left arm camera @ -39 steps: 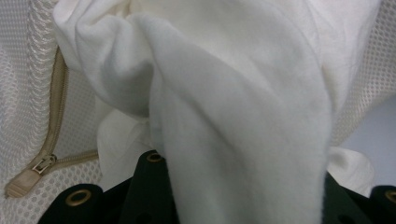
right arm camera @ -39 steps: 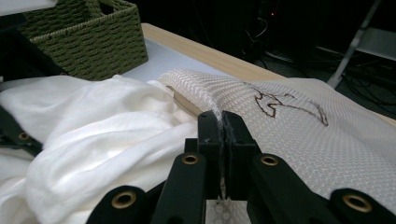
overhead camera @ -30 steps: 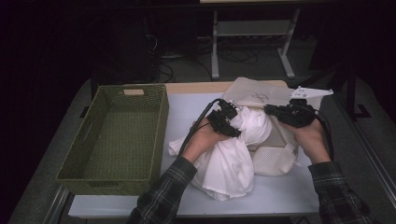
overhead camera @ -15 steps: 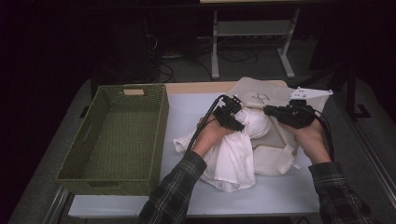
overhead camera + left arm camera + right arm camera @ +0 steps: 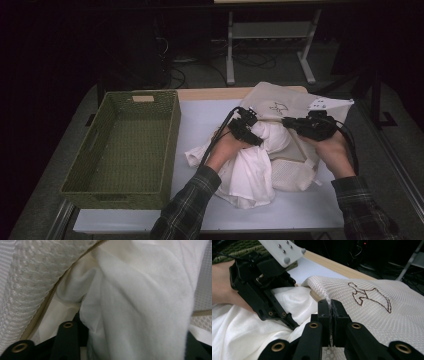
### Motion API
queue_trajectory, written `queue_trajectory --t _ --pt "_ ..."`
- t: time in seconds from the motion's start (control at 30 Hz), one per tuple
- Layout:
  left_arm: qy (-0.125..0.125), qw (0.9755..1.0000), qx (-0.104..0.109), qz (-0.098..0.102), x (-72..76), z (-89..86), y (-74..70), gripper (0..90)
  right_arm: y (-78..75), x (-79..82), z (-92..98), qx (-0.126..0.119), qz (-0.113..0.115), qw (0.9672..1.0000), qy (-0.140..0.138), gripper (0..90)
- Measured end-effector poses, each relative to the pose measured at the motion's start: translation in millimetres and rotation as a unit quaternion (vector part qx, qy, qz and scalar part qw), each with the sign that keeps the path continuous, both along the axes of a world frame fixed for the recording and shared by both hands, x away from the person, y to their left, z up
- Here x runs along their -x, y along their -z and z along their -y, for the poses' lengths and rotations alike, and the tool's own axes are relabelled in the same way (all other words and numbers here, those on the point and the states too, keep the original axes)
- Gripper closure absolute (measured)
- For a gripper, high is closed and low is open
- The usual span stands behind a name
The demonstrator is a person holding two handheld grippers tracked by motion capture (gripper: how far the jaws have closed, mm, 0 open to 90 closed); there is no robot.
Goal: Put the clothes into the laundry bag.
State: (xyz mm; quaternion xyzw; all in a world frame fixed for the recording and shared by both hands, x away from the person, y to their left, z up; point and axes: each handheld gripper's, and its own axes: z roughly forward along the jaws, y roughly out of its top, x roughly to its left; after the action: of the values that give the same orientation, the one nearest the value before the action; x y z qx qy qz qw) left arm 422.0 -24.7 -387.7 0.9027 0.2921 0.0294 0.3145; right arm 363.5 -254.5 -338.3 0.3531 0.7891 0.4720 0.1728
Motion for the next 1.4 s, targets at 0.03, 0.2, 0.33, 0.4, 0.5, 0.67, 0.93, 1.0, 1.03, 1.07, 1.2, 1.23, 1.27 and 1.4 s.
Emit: queue_trajectory --t 0.03,0.2,0.33,0.4,0.5,0.67,0.93,1.0,1.03,1.07,1.2,1.23,1.27,1.4 --pt "0.000 1.0000 0.000 0.000 0.0 0.0 0.0 44.5 0.9 0.6 0.1 0.003 0.000 1.0000 -0.001 86.5" --pt "0.013 0.9997 0.019 0.005 6.2 -4.5 -1.6 30.7 3.5 4.2 2.7 0.010 -0.006 0.9999 -0.002 86.5" --pt "0.017 0.9992 0.035 0.008 11.4 -10.1 -7.2 21.1 4.9 5.1 4.7 0.012 -0.008 0.9999 -0.001 86.5" --pt "0.017 0.9988 0.044 0.011 14.7 -13.7 -11.7 19.2 4.8 5.3 4.8 0.012 -0.007 0.9999 -0.001 86.5" --pt "0.016 0.9986 0.048 0.012 20.7 -19.8 -19.3 16.4 5.0 5.3 4.7 0.012 -0.009 0.9999 -0.001 86.5" --pt "0.015 0.9985 0.051 0.015 30.9 -36.1 -30.9 14.8 5.5 5.1 4.8 0.014 -0.009 0.9999 -0.001 86.5" --pt "0.020 0.9978 0.059 0.023 53.4 -65.0 -41.5 14.7 6.1 4.8 4.4 0.015 -0.010 0.9998 0.001 86.2" --pt "0.021 0.9973 0.065 0.026 61.1 -70.3 -43.7 14.8 6.3 4.7 4.2 0.016 -0.011 0.9998 0.000 86.2" --pt "0.024 0.9973 0.064 0.027 65.2 -72.2 -44.4 14.9 6.4 4.7 4.0 0.018 -0.011 0.9998 0.001 86.2" --pt "0.027 0.9972 0.063 0.028 68.9 -74.2 -45.1 15.0 6.4 4.8 3.8 0.018 -0.011 0.9998 0.001 86.3" --pt "0.036 0.9971 0.061 0.028 82.7 -80.1 -43.1 15.2 7.0 4.7 3.5 0.020 -0.013 0.9997 0.001 86.2" --pt "0.036 0.9971 0.061 0.027 86.1 -81.0 -41.6 15.3 7.2 4.8 3.4 0.020 -0.013 0.9997 0.001 86.2" --pt "0.039 0.9971 0.060 0.027 89.3 -82.0 -39.9 15.3 7.4 4.7 3.3 0.020 -0.013 0.9997 0.001 86.2" --pt "0.047 0.9971 0.057 0.020 100.6 -83.9 -30.4 15.5 7.7 4.3 3.6 0.019 -0.013 0.9997 0.001 86.2"
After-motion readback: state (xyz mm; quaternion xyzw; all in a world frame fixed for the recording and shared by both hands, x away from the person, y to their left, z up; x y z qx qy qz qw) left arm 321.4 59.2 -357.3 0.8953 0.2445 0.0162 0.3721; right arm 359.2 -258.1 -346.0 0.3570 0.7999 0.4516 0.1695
